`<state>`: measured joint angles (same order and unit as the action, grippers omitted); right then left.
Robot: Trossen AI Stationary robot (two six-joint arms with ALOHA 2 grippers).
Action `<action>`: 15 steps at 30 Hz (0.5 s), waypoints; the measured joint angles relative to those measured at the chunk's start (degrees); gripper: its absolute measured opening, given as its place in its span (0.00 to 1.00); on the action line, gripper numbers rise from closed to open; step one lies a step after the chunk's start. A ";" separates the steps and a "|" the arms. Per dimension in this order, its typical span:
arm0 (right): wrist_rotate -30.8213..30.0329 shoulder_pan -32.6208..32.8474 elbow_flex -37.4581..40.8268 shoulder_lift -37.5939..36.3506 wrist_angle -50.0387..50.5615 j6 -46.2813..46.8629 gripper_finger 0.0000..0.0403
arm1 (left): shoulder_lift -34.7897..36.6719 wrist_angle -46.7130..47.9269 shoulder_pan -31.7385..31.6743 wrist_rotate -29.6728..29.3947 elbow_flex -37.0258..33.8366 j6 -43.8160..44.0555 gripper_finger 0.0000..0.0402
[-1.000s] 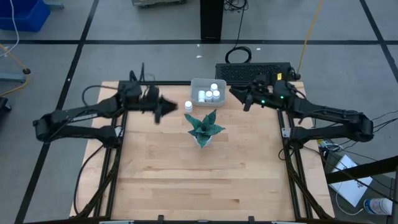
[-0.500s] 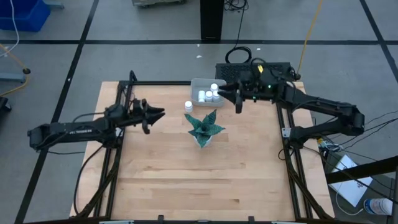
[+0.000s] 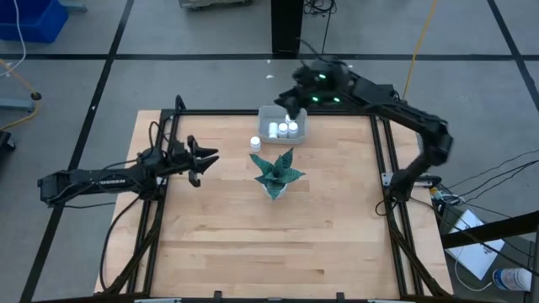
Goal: Pick and place pill bottles into a basket
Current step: Put the white medicine bottle into the gray bin
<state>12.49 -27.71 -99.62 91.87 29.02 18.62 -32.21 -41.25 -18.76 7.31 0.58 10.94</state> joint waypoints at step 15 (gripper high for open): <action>3.33 -5.10 -17.28 24.65 14.06 9.76 0.42 | -0.02 4.74 0.00 0.66 0.00 -0.45 0.32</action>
<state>15.82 -32.81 -116.90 116.52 43.07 28.38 -32.23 -36.51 -18.76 7.97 0.58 10.49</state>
